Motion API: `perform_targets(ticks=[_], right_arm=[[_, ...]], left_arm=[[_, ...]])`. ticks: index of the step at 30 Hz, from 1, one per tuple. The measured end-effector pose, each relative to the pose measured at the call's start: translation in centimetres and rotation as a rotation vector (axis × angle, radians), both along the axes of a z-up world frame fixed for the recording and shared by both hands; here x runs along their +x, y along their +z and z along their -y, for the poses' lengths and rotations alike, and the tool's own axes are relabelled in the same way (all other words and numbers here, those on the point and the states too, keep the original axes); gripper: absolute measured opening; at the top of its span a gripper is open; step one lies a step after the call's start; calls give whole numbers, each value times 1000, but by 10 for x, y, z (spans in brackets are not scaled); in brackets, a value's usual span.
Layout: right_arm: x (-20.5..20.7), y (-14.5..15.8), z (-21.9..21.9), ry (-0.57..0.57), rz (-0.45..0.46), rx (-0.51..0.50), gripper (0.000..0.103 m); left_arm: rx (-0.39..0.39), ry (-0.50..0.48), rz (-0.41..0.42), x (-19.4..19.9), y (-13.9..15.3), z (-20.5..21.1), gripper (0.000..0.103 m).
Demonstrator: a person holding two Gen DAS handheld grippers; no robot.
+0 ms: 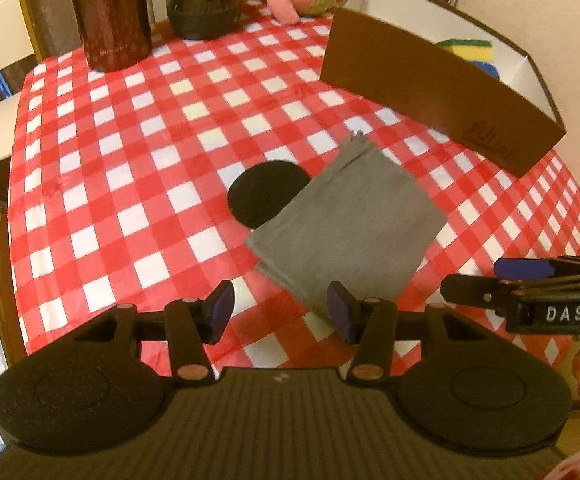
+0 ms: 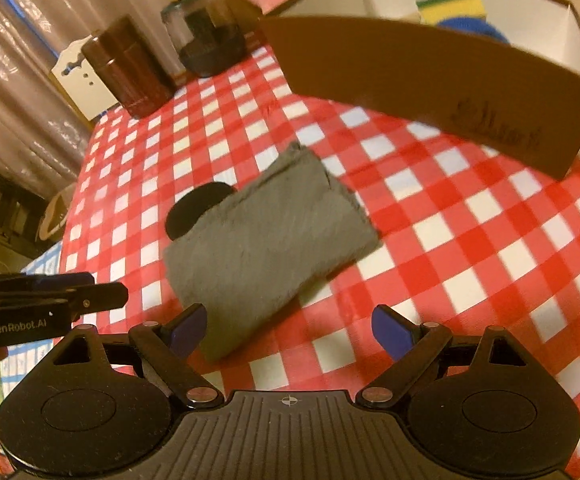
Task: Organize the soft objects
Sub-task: 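Close the right gripper on the grey towel edge while the left tool reaches the black round pad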
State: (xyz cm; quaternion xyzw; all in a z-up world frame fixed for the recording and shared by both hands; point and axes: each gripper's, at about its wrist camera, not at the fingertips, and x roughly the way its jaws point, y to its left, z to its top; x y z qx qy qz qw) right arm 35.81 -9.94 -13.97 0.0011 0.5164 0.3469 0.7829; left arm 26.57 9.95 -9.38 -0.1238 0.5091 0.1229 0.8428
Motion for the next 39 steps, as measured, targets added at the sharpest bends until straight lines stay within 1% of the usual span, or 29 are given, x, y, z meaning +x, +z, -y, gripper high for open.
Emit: perform_targets(ticks=[4, 5, 7, 13, 18, 21, 23, 25, 27, 29, 31, 34, 39], right_arm=[[4, -12, -3, -62, -33, -1, 88], [5, -14, -4, -72, -43, 2, 86], [7, -19, -6, -83, -68, 13, 78], [12, -34, -15, -103, -136, 35, 69], [12, -42, -23, -113, -155, 42, 59], [14, -47, -28, -125, -162, 39, 55], [14, -47, -31, -124, -142, 42, 54], [14, -47, -35, -120, -126, 36, 50], [14, -49, -38, -103, -131, 40, 28], [14, -50, -39, -99, -129, 39, 22], [14, -49, -36, -92, -118, 46, 14], [15, -44, -34, -71, -104, 56, 10], [15, -27, -27, -37, -26, 33, 7]], left_arm=[[-12, 3, -25, 1, -9, -4, 49], [-13, 3, -30, 1, -11, -5, 49], [-12, 0, -38, 3, -14, -6, 49], [-22, -10, -61, 7, -24, -8, 49], [-28, -19, -80, 10, -31, -9, 49], [-32, -19, -89, 11, -35, -10, 49], [-33, -20, -93, 11, -36, -10, 49], [-33, -19, -97, 11, -37, -10, 49], [-32, -18, -101, 11, -38, -10, 49], [-32, -17, -102, 11, -38, -10, 49], [-32, -17, -103, 11, -38, -11, 49], [-32, -16, -108, 11, -39, -11, 49], [-35, -22, -106, 11, -39, -9, 49]])
